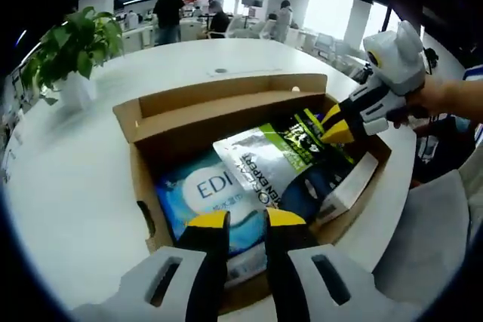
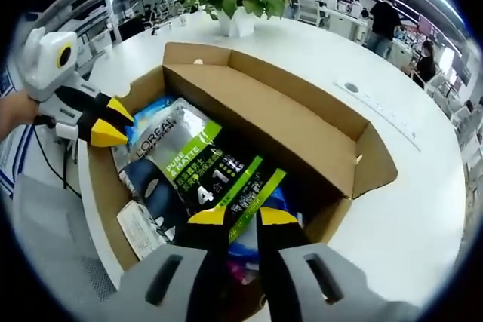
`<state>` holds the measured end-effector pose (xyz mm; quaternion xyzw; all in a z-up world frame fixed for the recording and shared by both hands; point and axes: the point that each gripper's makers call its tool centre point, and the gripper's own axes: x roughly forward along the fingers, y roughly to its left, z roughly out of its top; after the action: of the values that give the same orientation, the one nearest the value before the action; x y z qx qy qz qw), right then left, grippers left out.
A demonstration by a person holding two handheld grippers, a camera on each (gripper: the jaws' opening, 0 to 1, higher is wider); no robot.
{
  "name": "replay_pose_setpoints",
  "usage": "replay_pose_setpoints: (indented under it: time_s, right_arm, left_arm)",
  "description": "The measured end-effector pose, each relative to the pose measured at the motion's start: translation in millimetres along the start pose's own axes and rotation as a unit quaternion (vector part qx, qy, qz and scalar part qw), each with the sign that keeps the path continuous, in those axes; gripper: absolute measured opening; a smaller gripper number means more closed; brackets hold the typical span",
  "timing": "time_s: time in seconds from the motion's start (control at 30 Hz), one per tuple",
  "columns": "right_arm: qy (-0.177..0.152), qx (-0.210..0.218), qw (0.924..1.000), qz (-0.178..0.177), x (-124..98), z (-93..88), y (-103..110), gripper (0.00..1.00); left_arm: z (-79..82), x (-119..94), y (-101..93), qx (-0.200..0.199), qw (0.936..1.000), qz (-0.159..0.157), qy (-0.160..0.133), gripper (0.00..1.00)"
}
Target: Operate the shoe box by opening the lid, removing the specified soft item, and placing it in the target area until the item is outside and the box remains undamaged.
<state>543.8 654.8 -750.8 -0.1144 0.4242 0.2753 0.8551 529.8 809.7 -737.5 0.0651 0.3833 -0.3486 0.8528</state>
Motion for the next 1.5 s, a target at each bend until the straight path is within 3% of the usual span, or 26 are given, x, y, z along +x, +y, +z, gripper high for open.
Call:
replay_pose_setpoints:
  time_s: [0.2, 0.43, 0.57, 0.73, 0.8, 0.87, 1.5]
  right_arm:
    - [0.002, 0.001, 1.0, 0.001, 1, -2.2, -1, 0.1]
    - [0.002, 0.008, 0.9999, 0.007, 2, -3.0, 1, 0.1]
    - [-0.003, 0.027, 0.9995, 0.013, 2, -3.0, 2, 0.09]
    - [-0.02, 0.081, 0.9962, 0.027, -1, 0.1, 4, 0.06]
    - [-0.028, 0.118, 0.992, 0.035, -2, 1.3, 6, 0.02]
    - [-0.032, 0.128, 0.9906, 0.038, -3, 1.6, 6, 0.0]
    - [-0.067, 0.148, 0.9856, 0.046, -25, 17.0, 11, 0.0]
  left_arm:
    - [-1.9, 8, -6.2, -0.014, 0.9997, -0.02, 0.01, 0.14]
    - [0.0, 15, -10.3, -0.049, 0.9978, -0.042, 0.008, 0.05]
    - [-1.6, 17, -9.5, -0.059, 0.9971, -0.048, 0.007, 0.02]
    - [0.3, 15, -12.8, -0.07, 0.9959, -0.057, 0.001, 0.0]
    - [1.5, 16, -14.5, -0.065, 0.9962, -0.057, -0.001, 0.0]
    - [2.8, 16, -15.7, -0.061, 0.9966, -0.056, -0.001, 0.0]
    - [23.3, 0, -12.6, -0.063, 0.9967, -0.043, -0.029, 0.0]
